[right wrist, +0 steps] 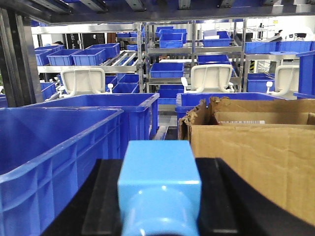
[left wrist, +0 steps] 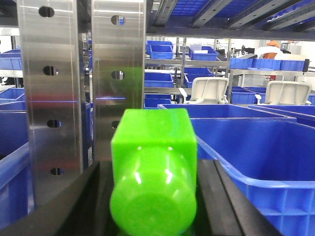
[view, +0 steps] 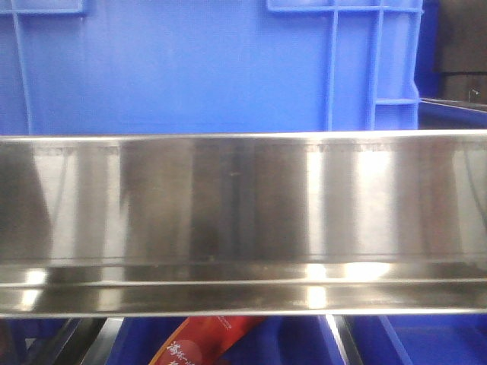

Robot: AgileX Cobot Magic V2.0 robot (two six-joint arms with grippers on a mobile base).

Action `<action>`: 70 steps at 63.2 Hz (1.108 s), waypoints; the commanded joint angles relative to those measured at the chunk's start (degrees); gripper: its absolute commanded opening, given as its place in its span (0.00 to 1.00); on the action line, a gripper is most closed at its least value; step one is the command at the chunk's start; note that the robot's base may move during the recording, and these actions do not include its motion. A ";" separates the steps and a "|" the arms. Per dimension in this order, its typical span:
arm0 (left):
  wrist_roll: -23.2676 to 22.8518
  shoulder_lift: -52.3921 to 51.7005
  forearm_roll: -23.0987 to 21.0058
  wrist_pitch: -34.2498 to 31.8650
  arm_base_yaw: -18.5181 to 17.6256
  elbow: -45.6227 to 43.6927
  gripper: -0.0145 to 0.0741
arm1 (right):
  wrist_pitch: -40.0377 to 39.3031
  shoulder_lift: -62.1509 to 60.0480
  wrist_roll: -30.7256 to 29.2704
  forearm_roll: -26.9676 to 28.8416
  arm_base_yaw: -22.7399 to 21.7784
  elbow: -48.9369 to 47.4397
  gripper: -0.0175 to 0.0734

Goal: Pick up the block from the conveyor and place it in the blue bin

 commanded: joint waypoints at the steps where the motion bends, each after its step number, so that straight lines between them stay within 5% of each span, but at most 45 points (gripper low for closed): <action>1: 0.08 -0.08 -0.45 -1.44 -0.28 -0.23 0.04 | -0.87 -0.09 -0.14 -0.68 -0.06 0.06 0.01; 45: 0.08 -0.08 -1.13 -4.06 -0.28 -0.23 0.04 | -2.79 0.02 -0.14 -0.56 -0.06 0.06 0.01; 59: 0.16 1.81 -1.72 -2.97 -0.40 -3.60 0.04 | -1.05 0.64 -0.14 2.75 3.13 -5.97 0.01; 70: 0.74 12.81 -4.39 -1.59 -0.60 -10.60 0.04 | 3.00 7.98 -0.14 2.75 7.03 -13.28 0.01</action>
